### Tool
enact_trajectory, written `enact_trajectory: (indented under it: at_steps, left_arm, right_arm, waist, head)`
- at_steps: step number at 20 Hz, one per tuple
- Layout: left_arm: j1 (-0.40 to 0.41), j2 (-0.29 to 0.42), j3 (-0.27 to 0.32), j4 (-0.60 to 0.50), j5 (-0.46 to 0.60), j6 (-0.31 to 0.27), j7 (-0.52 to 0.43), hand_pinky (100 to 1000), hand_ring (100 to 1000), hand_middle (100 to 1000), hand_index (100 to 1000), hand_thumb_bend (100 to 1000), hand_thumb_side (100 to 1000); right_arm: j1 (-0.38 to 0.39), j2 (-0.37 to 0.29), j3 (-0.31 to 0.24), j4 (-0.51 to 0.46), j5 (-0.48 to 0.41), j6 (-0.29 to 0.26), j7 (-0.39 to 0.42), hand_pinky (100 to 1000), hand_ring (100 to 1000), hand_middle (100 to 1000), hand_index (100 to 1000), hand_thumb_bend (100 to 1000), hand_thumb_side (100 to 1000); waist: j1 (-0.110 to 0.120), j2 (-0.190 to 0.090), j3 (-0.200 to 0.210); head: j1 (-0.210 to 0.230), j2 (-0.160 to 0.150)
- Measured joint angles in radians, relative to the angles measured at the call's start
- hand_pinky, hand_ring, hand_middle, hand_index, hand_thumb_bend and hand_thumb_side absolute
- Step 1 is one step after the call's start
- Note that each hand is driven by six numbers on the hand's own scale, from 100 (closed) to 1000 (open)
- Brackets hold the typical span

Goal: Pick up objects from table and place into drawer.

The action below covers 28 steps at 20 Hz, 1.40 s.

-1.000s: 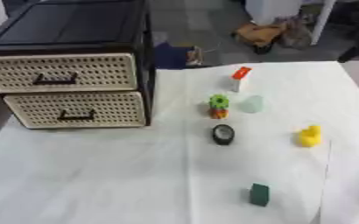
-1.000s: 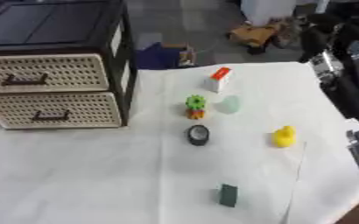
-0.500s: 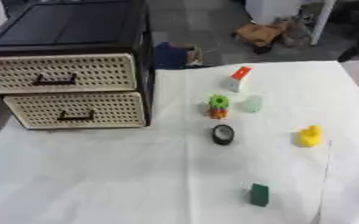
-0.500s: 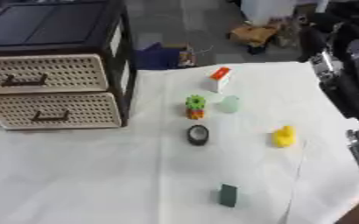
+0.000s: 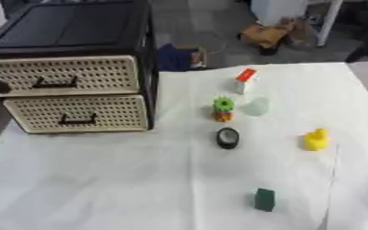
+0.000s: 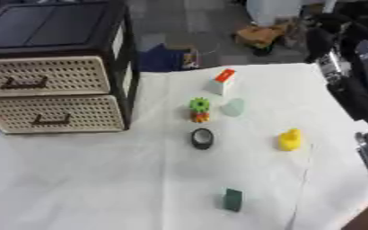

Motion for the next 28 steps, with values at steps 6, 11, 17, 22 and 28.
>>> enact_trajectory:
  at_steps: [6, 11, 17, 22, 28]
  left_arm:
    - [-0.101, 0.003, -0.053, 0.044, 0.023, 0.057, -0.09, 100, 100, 100, 791, 100, 1000]
    - [-0.208, -0.032, -0.096, 0.122, 0.021, 0.104, -0.164, 100, 100, 100, 793, 100, 1000]
    - [-0.293, -0.094, -0.106, 0.202, -0.045, 0.162, -0.252, 100, 100, 100, 814, 100, 1000]
    - [-0.341, -0.134, -0.117, 0.249, -0.113, 0.175, -0.326, 100, 100, 100, 849, 100, 1000]
    - [-0.371, -0.164, -0.123, 0.291, -0.166, 0.156, -0.416, 100, 100, 100, 832, 423, 1000]
  right_arm:
    - [-0.004, 0.0, 0.007, 0.0, 0.0, -0.003, 0.005, 648, 525, 673, 865, 442, 1000]
    - [-0.004, 0.0, 0.011, 0.0, 0.0, -0.003, 0.005, 648, 523, 671, 864, 444, 1000]
    - [-0.004, 0.0, 0.012, 0.0, 0.0, 0.001, 0.009, 649, 523, 668, 855, 444, 1000]
    - [-0.004, 0.0, 0.012, 0.0, 0.0, 0.001, 0.009, 649, 523, 663, 853, 441, 1000]
    - [-0.005, 0.0, 0.013, 0.0, 0.0, 0.0, 0.011, 650, 523, 659, 851, 446, 1000]
  waist:
    - [-0.001, -0.007, -0.009]
    - [0.0, -0.008, -0.009]
    - [-0.001, -0.008, -0.01]
    - [-0.002, -0.008, -0.014]
    - [-0.002, -0.008, -0.017]
  head:
    - [0.026, 0.0]
    - [0.037, 0.0]
    - [0.033, -0.001]
    - [0.029, -0.003]
    - [0.03, -0.01]
